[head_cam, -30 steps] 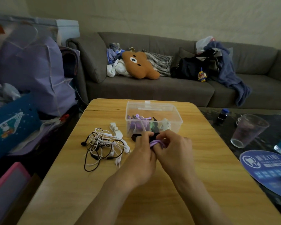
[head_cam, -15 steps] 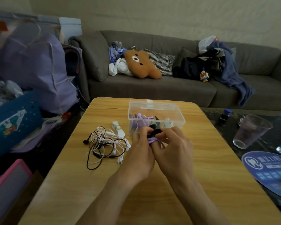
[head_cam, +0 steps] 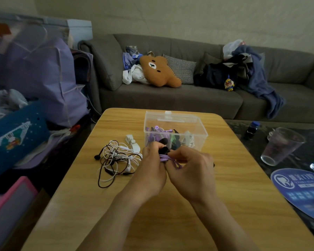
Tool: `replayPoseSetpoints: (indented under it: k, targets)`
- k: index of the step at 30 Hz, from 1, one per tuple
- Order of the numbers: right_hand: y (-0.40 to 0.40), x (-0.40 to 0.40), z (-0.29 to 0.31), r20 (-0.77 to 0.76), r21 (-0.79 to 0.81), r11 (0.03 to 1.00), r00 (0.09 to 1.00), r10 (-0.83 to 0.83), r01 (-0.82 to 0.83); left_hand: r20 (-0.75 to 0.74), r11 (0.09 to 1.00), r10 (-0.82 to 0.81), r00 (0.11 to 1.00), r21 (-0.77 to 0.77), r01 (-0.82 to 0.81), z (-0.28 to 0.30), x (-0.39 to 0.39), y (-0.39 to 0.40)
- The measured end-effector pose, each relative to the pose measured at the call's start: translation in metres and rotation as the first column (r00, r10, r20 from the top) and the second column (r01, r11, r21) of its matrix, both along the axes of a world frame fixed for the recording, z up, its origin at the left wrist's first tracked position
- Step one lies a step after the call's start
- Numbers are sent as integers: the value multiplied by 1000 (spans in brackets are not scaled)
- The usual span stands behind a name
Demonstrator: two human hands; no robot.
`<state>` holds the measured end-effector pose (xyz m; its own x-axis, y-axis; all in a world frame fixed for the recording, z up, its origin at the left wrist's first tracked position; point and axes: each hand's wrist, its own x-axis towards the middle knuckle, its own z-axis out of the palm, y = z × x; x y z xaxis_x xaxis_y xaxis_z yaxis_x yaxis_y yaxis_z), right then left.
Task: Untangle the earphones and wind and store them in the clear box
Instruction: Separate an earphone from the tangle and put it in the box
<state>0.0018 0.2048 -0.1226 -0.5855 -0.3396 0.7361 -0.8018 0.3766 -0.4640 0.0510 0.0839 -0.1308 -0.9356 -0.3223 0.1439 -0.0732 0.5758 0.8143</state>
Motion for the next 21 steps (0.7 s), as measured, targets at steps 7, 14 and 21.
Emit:
replayPoseSetpoints:
  k: [7, 14, 21]
  targets:
    - [13, -9, 9, 351, -13, 987, 924, 152, -157, 35, 985, -166, 985, 41, 165, 13, 6, -18]
    - [22, -19, 14, 534, -42, 967, 813, 233, -250, 145, 961, -273, 951, 93, 262, 30, 22, -30]
    - [11, -15, 6, 602, -64, 973, 769, 215, -222, 97, 993, -106, 990, 53, 101, 16, 16, -19]
